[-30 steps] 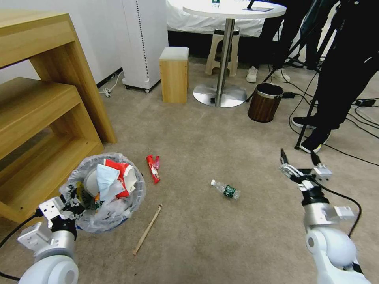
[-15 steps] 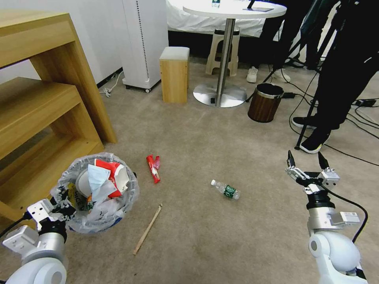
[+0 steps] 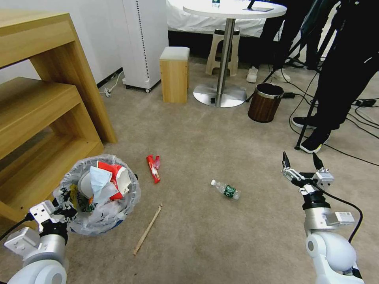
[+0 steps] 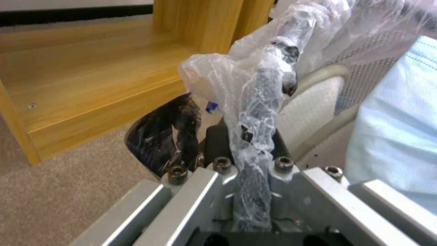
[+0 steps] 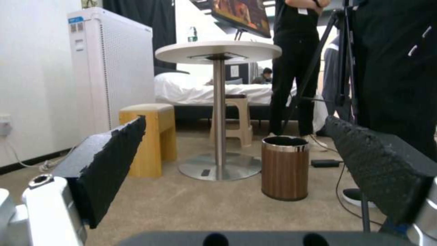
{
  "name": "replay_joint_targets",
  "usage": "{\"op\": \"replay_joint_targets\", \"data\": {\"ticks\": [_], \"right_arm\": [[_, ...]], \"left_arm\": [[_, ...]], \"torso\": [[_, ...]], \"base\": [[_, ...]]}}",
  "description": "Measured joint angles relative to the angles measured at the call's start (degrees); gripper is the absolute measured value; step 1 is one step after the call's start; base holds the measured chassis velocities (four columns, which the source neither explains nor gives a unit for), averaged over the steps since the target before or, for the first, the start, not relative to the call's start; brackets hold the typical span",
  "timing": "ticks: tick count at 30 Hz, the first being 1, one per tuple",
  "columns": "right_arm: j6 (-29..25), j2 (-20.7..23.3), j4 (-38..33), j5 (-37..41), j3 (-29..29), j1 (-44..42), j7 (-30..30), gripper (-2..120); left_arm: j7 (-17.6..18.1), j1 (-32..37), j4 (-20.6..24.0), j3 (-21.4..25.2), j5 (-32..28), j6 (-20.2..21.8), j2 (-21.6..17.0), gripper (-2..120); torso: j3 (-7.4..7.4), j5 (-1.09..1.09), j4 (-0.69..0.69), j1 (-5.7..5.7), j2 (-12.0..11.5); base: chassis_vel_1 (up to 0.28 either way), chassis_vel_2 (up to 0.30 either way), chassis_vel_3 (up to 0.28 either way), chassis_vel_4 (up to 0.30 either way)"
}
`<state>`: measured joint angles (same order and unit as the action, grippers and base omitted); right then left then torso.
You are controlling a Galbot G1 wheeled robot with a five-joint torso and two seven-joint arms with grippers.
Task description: Pick up the trash bin and place the garbage on the floor into it.
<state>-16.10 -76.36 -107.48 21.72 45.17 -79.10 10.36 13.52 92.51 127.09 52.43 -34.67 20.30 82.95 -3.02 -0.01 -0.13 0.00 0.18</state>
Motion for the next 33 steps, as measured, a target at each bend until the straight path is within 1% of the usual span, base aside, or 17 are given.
{"op": "replay_joint_targets", "data": {"ticks": [5,16,19,23,33], "right_arm": [[-0.18,-0.04,0.25,0.03,-0.45,0.26,0.02,100],[-1.23,-0.56,0.68,-0.12,-1.43,0.54,0.09,100],[-1.38,-0.58,0.66,-0.10,-1.56,0.55,0.14,100],[-1.40,-0.55,0.59,-0.11,-1.65,0.55,0.15,100],[-1.75,-0.76,0.32,-0.18,-2.55,0.39,0.17,100]], "left_arm": [[0.32,-0.47,-0.60,-0.21,0.22,-0.04,0.07,0],[0.35,-0.53,-0.77,-0.12,0.22,-0.06,-0.06,0],[0.34,-0.48,-0.77,-0.11,0.22,-0.06,-0.08,0],[0.32,-0.41,-0.77,-0.13,0.20,-0.06,-0.07,0],[0.29,-0.33,-0.70,-0.05,0.28,-0.06,-0.31,0]], "torso": [[0.00,0.02,-0.01,0.00,0.00],[0.00,-0.02,0.01,0.00,0.00],[0.00,0.02,0.00,0.00,0.00],[0.00,0.01,-0.02,0.00,0.00],[0.00,0.00,0.00,0.00,0.00]], "base": [[0.026,0.026,-0.026,-0.020],[0.136,0.139,-0.133,-0.143],[0.016,0.024,0.000,-0.014],[0.000,0.000,0.000,0.000],[0.000,0.000,0.000,0.000]]}}
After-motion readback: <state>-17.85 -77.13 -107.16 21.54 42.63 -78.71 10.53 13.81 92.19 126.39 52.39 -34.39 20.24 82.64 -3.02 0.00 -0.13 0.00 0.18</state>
